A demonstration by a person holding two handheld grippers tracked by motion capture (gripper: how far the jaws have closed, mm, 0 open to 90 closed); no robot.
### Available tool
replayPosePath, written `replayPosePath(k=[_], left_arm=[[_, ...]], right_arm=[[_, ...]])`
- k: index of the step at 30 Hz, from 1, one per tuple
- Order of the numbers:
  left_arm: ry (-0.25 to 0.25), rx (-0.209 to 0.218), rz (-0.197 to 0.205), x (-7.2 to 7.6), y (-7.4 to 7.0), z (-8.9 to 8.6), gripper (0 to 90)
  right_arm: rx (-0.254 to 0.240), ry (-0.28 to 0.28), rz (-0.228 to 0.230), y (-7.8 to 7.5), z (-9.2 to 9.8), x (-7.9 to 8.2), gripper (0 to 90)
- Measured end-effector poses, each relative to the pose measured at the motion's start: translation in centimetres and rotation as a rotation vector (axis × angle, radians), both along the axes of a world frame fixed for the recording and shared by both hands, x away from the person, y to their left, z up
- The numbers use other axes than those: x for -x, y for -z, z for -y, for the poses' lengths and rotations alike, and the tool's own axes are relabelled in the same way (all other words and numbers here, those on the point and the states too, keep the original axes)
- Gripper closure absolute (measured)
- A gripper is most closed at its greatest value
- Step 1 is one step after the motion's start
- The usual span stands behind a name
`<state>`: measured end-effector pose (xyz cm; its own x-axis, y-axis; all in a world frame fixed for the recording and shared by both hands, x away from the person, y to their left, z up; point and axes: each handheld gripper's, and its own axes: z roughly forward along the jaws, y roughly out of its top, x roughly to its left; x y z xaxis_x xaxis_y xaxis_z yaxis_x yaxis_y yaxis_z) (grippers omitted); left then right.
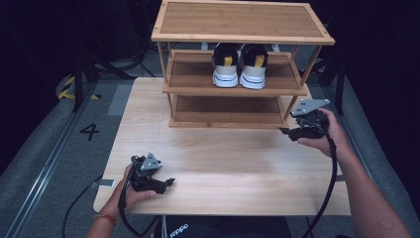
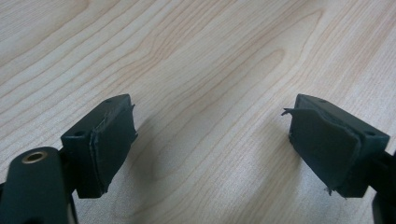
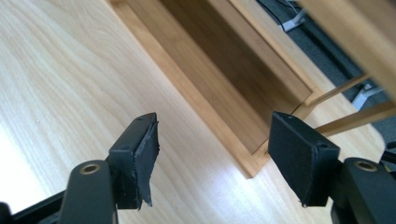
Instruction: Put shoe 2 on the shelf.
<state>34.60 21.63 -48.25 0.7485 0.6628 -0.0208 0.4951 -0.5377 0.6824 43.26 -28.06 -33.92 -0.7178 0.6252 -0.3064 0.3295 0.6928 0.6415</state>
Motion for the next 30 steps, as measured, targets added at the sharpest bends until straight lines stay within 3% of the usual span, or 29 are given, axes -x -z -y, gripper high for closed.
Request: replayPosePath(k=[9,18,30], left_arm=[[-0.001,0.001,0.001,0.0,0.0,0.0,14.9],[-0.003,0.001,0.002,0.0,0.0,0.0,14.9],[-0.005,0.000,0.002,0.0,0.0,0.0,14.9]], right_arm=[[0.009,0.012,-0.026,2.4,1.2,1.0,34.4],[-0.014,0.036,-0.058,5.0,3.2,2.5,34.2],[-0.060,0.051,-0.047,7.4,6.0,4.5,29.3]])
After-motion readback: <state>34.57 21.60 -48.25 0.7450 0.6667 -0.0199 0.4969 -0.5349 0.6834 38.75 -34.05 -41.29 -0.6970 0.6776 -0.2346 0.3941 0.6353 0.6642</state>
